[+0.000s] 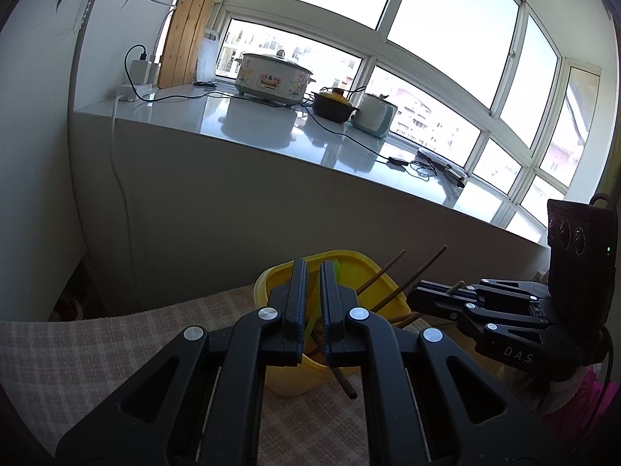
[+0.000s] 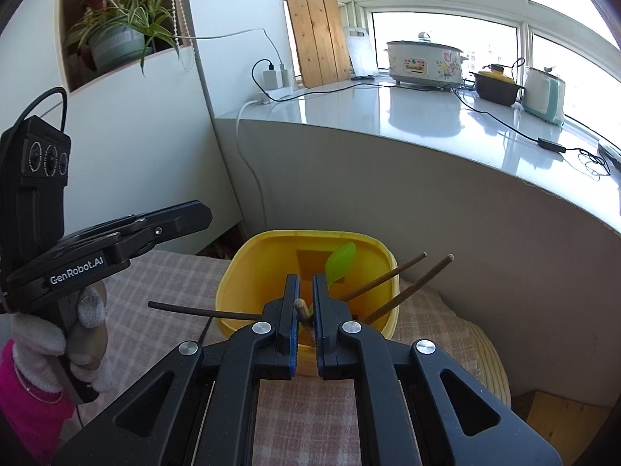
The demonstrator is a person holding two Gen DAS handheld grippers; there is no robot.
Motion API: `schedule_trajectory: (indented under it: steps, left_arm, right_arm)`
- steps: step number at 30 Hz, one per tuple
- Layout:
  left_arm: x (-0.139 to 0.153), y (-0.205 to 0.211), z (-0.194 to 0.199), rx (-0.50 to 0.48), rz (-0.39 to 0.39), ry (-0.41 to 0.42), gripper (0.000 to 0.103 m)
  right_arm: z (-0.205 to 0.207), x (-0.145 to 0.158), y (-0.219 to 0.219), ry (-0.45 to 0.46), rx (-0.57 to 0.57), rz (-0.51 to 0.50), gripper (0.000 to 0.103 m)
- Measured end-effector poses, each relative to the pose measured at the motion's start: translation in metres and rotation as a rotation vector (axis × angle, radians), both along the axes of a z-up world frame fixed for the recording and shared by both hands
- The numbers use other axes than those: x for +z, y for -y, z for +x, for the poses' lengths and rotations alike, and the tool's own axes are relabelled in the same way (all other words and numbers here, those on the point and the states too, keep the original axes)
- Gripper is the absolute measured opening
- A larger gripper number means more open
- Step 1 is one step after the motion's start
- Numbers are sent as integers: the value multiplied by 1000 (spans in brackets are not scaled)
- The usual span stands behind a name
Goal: Organize utensils
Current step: 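Open both tools to drop the spoon and chopstick into the container, then move both open tools back to the remaining chopsticks on the cloth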
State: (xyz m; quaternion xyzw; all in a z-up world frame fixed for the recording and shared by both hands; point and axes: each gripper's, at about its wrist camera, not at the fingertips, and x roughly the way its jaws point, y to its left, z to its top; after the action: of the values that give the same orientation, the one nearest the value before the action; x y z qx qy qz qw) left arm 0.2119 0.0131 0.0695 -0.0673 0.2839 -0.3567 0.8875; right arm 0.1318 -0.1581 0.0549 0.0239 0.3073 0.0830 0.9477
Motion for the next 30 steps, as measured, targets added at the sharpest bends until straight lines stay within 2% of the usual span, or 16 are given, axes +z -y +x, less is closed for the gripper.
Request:
schedule_trajectory:
  steps: [4,10,13,14,15,17,20,25,30]
  left_arm:
    - [-4,-14,-14,27,21,-4,4]
    - [-15,-37,-34,68,48,-32,4]
    - [-28,-47,-43,89,70,-76,5]
    - [-35,-49,-47,93,83,-93,11]
    - [-41,-52,-49,101,98,-109,21]
    - [-57,-58,-54,117,120,-139,29]
    - [-80,-67,-58,136,160,-195,29]
    - [-111,-85,-62,164,179,-294,29]
    - [-130,-86,-71,136,209,-350,29]
  right_arm:
    - [-12,-2,-7,-2,14,-3,7]
    - [-30,-4,-19,12,40,-10,18]
    - [-42,-5,-23,33,53,-12,30]
    - [-46,-7,-25,40,59,-13,39]
    - [-50,-9,-27,45,69,-16,44]
    - [-57,-16,-32,41,78,-30,45]
    - [-64,-29,-39,25,98,-28,45]
    - [-68,-52,-49,-34,141,-28,45]
    - [-70,-74,-63,-107,190,-64,45]
